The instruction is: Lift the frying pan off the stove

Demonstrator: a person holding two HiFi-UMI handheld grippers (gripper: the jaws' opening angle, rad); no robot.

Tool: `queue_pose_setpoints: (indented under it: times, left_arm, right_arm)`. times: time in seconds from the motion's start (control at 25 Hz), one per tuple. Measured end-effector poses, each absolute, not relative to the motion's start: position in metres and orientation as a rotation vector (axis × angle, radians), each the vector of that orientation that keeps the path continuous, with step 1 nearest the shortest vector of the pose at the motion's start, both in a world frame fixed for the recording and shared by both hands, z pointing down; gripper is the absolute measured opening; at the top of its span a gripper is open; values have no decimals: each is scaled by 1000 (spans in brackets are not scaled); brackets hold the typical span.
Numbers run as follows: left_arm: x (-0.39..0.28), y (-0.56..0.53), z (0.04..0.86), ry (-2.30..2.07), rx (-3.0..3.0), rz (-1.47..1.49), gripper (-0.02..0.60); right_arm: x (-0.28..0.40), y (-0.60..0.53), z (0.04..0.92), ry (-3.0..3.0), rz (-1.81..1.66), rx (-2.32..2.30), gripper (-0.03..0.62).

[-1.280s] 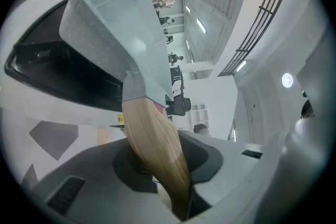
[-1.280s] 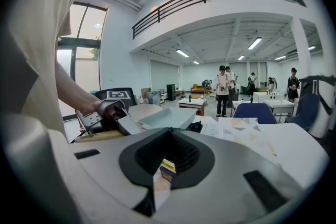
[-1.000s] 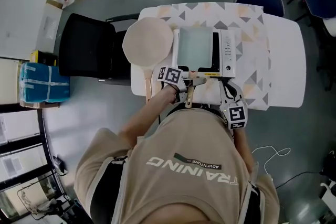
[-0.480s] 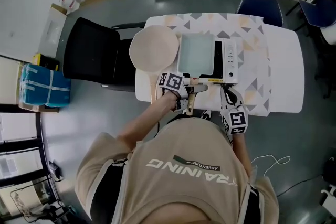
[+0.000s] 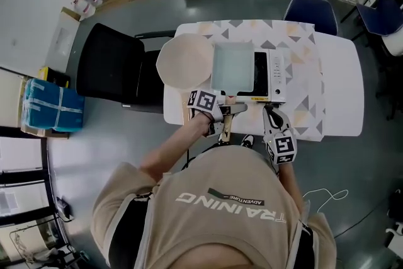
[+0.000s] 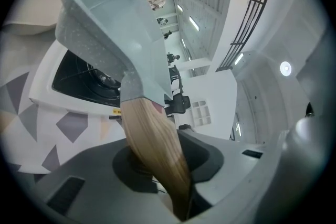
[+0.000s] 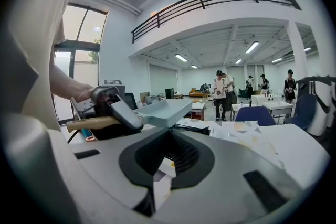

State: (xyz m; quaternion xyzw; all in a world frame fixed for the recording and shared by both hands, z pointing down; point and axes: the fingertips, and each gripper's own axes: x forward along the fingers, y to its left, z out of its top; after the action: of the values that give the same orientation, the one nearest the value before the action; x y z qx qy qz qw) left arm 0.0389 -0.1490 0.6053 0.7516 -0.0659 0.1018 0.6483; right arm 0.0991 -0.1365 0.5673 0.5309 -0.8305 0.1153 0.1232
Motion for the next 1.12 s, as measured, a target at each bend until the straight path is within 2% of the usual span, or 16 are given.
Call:
queue_pose_setpoints:
  times: [1.12]
  left_arm:
    - [33,-160,603,-149,1731,244,107]
  right_arm:
    - [102,-152,546,-2465,315,1599,-3]
